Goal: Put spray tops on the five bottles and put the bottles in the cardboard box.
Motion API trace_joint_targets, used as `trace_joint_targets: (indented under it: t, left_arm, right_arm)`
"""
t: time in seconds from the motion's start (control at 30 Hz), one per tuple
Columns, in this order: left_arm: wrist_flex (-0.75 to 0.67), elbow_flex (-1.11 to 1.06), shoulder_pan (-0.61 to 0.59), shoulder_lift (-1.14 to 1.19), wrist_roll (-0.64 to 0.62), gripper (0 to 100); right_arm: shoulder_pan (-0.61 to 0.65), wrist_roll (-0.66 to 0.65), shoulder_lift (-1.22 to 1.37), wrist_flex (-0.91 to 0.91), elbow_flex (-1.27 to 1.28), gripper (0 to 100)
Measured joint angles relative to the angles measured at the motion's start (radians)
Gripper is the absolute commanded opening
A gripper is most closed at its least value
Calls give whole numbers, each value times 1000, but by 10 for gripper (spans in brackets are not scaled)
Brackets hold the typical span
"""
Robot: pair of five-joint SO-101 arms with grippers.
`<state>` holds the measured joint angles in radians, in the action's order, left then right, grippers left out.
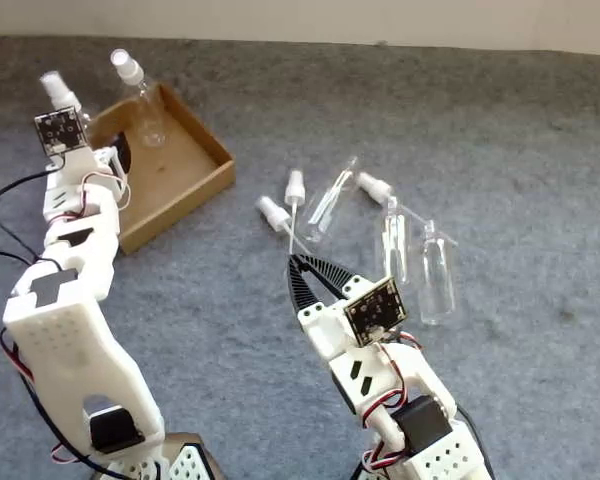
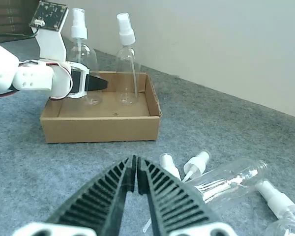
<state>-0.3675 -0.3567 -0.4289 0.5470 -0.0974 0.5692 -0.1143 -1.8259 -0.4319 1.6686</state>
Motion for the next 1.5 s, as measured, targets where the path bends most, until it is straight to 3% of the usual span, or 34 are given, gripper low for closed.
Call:
trace_joint_targets:
  t: [1.17, 1.5]
  left_arm:
    - [0, 0, 0, 0, 0, 241]
    - [28, 0, 0, 0, 0, 432]
  right_arm:
    - [-3, 0, 0, 0, 0, 5]
    - [-3, 0, 0, 0, 0, 5]
